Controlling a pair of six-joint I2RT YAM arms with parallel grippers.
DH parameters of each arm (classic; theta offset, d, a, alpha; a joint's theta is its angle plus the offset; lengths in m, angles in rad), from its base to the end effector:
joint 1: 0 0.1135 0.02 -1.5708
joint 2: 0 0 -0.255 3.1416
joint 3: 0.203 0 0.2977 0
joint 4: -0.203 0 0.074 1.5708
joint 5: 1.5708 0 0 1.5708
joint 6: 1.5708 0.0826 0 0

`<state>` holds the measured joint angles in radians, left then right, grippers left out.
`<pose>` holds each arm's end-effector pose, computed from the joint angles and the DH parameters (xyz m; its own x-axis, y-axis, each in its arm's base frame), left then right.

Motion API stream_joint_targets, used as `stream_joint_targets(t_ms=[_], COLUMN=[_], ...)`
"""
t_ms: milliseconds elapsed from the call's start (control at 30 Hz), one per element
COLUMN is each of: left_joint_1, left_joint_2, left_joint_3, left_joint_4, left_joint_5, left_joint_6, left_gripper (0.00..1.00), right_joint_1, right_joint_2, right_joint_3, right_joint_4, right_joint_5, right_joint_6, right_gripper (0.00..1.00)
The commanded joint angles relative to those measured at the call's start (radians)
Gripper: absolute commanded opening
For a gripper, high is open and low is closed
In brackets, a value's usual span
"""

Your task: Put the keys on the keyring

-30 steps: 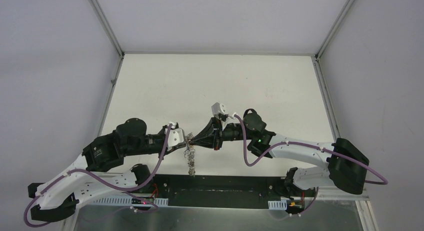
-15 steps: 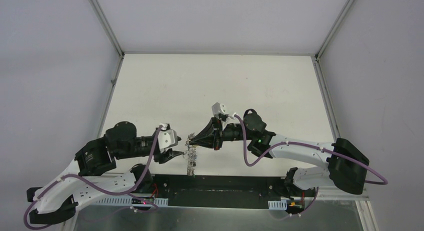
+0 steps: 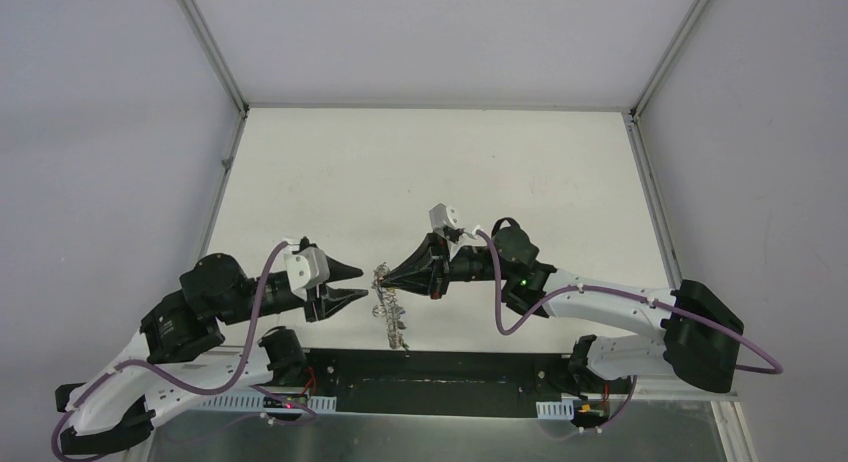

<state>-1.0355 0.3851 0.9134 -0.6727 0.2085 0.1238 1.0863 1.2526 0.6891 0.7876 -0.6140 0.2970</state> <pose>0.0661 -0.1450 0.3858 0.0440 0.1627 -0.9857 0.9478 0.3051 0.0927 0.1241 0.3379 0.2821 -0.1893 0.1540 -0.9698 -0.9721 -0.1688 0.1629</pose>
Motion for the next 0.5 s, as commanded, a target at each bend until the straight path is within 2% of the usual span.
stream_joint_targets(t_ms=[0,333,467], left_joint_1=[-0.012,-0.011,-0.012], left_joint_2=[0.043,0.098,0.103], left_joint_3=[-0.007,-0.028,-0.037], left_joint_4=[0.119,0.132,0.118], left_joint_5=[0.009,0.016,0.013], left_joint_6=[-0.066,-0.082,-0.071], left_gripper=[0.35,0.27,0.2], right_joint_1=[0.0,0.0,0.0], right_joint_2=[-0.042,-0.047,-0.047], right_joint_3=[0.003,0.003,0.001], right_joint_4=[0.067,0.067,0.065], right_joint_5=[0.006,0.012,0.013], right_joint_6=[-0.007,-0.007,-0.008], right_gripper=[0.0,0.0,0.0])
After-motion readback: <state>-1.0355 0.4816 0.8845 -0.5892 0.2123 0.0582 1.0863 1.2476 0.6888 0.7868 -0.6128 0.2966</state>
